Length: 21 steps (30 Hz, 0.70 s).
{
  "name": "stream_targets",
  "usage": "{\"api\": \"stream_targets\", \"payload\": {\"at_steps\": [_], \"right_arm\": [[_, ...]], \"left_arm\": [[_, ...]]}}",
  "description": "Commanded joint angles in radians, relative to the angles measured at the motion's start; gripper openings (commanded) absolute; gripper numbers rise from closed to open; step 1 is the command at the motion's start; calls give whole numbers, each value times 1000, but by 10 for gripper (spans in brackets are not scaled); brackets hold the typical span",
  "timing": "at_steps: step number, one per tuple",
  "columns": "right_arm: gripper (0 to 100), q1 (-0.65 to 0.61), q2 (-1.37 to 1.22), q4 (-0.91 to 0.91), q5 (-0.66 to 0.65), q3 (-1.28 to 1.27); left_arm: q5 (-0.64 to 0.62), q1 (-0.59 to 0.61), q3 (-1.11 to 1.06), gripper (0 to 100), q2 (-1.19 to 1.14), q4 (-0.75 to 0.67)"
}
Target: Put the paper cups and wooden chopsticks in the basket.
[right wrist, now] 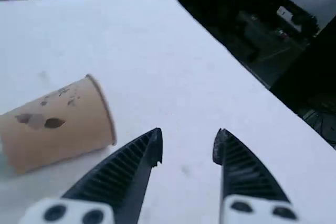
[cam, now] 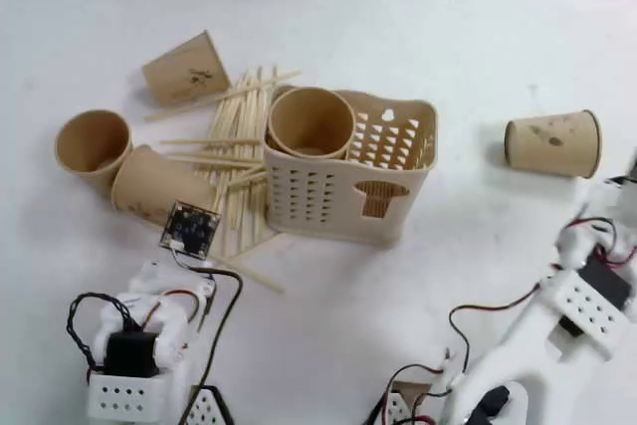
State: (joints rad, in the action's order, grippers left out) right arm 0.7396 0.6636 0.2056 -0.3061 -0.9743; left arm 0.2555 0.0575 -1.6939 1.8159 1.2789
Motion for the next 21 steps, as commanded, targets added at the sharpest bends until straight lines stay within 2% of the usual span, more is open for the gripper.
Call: {"api": "stream_targets", "payload": {"at_steps": [1, 5, 11, 17, 21], "right_arm": [[170, 54, -79, -199, 46, 5], [170, 71, -309, -366, 52, 54], [170, 84, -746, -398, 60, 361], [170, 50, -1148, -398, 311, 738], [170, 25, -1288, -394, 336, 870]], "left_arm": [[3, 4, 0, 95, 5, 5], [3, 4, 0, 95, 5, 5], [3, 4, 0, 95, 5, 5], [3, 4, 0, 95, 5, 5], [3, 4, 0, 95, 5, 5]]}}
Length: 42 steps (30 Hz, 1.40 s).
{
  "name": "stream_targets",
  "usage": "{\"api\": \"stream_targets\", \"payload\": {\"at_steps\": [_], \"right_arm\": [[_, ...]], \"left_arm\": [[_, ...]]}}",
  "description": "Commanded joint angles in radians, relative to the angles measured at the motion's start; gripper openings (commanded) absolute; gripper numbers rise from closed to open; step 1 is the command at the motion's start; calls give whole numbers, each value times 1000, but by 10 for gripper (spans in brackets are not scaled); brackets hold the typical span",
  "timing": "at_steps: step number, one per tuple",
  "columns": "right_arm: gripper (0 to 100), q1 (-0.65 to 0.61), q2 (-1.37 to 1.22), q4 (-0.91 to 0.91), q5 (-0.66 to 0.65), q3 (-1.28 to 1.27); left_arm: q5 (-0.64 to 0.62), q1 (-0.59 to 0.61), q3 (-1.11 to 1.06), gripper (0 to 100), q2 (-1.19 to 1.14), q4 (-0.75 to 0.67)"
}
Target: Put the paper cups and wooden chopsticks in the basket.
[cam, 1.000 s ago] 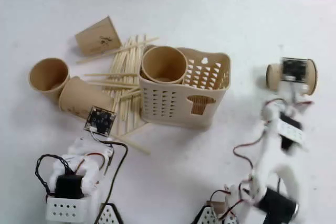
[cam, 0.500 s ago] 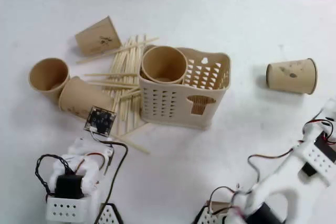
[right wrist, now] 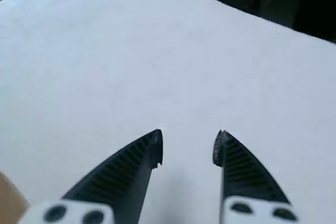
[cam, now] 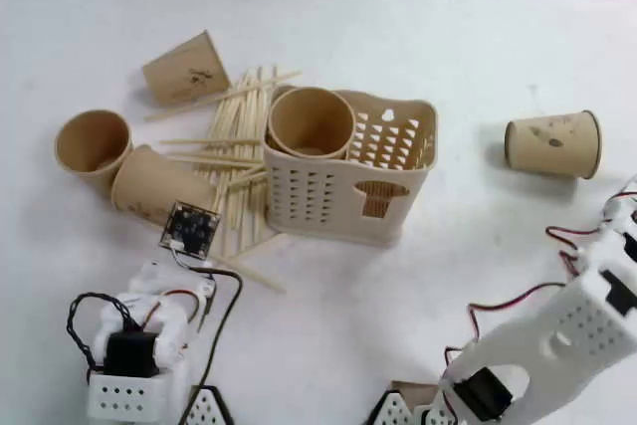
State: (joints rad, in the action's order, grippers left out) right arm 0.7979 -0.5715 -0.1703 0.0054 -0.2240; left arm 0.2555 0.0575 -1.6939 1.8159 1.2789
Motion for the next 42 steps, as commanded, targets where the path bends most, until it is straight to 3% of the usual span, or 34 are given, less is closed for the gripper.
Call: {"api": "stream_targets", "payload": {"at_steps": [1, 10, 20, 25, 31, 36, 42], "right_arm": [[170, -44, -67, -18, 23, 123], [169, -153, 48, -21, -61, -89], [170, -231, 460, -22, -72, -520], [170, -346, 647, -22, -196, -690], [170, -421, 796, -22, -212, -853], [170, -386, 943, -22, -212, -957], [170, -150, 1175, -18, -201, -987]], "left_arm": [[3, 4, 0, 95, 5, 5], [3, 4, 0, 95, 5, 5], [3, 4, 0, 95, 5, 5], [3, 4, 0, 95, 5, 5], [3, 4, 0, 95, 5, 5], [3, 4, 0, 95, 5, 5], [3, 4, 0, 95, 5, 5]]}}
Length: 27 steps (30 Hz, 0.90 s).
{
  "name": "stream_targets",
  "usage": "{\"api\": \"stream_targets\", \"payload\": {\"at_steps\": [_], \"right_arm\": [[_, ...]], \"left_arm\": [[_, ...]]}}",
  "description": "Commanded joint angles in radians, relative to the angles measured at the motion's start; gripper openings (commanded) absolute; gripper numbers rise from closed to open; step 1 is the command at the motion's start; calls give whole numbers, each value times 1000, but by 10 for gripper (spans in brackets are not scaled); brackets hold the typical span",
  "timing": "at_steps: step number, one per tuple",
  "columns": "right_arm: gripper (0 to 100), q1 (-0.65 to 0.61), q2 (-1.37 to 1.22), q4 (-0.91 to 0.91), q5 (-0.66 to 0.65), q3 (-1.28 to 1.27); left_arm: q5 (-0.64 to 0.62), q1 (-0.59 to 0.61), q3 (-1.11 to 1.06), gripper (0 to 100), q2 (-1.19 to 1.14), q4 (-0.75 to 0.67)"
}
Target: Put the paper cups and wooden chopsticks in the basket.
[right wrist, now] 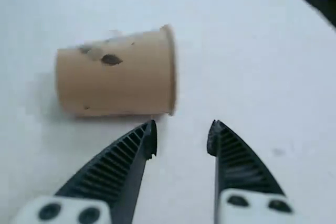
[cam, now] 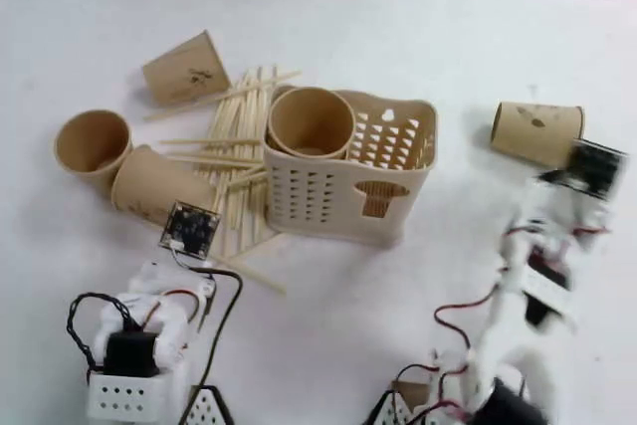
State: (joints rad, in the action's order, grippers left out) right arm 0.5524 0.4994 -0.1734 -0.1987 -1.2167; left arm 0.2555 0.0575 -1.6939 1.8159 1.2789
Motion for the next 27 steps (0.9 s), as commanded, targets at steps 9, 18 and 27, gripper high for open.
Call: {"api": "stream_targets", "payload": {"at_steps": [9, 18, 27], "right_arm": [[170, 140, -48, 42, -8, 186], [170, 134, -591, 344, -8, 749], [172, 42, -785, 371, -8, 861]], "left_arm": [[3, 4, 0, 95, 5, 5], [3, 4, 0, 95, 5, 5], [3, 4, 0, 95, 5, 5]]}}
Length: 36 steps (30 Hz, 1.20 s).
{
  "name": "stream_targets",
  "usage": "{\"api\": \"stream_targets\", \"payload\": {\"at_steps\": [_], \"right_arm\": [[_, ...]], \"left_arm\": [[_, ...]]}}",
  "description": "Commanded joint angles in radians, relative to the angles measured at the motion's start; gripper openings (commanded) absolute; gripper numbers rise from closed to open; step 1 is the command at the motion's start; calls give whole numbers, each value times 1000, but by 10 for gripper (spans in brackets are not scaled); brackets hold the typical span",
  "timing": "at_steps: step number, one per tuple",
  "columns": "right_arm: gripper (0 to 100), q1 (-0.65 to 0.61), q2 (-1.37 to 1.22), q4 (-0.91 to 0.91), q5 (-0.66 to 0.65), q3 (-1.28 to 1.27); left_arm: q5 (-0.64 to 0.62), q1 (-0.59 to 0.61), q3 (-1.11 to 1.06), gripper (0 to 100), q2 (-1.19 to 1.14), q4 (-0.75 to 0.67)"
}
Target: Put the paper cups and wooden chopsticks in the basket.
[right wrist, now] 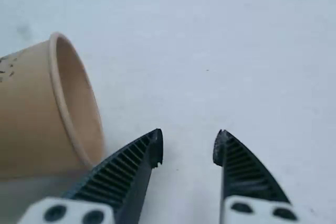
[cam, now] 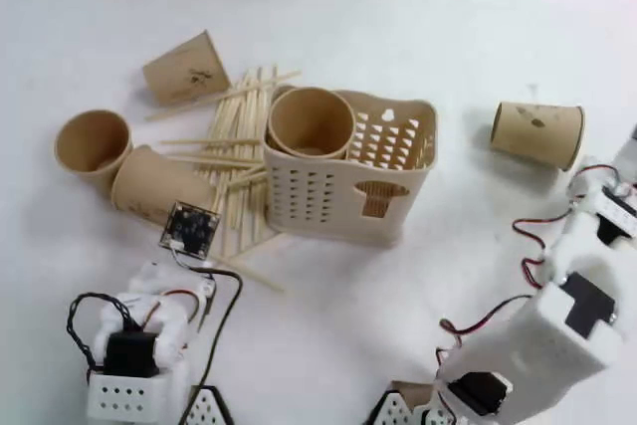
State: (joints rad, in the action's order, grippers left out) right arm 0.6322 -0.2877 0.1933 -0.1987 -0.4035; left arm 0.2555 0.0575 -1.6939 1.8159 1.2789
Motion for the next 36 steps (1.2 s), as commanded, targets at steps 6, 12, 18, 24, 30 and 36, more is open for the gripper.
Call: {"api": "stream_targets", "payload": {"at_steps": [6, 12, 18, 24, 30, 36], "right_arm": [[172, -87, 2, 4, -8, -2], [172, -124, 10, 2, -8, -40], [173, -193, 145, -2, -8, -166], [173, -314, 305, 4, -8, -298], [173, -363, 495, 5, -8, -463], [173, -372, 785, 79, -384, -635]], "left_arm": [[3, 4, 0, 95, 5, 5], [3, 4, 0, 95, 5, 5], [3, 4, 0, 95, 5, 5], [3, 4, 0, 95, 5, 5], [3, 4, 0, 95, 5, 5], [3, 4, 0, 95, 5, 5]]}}
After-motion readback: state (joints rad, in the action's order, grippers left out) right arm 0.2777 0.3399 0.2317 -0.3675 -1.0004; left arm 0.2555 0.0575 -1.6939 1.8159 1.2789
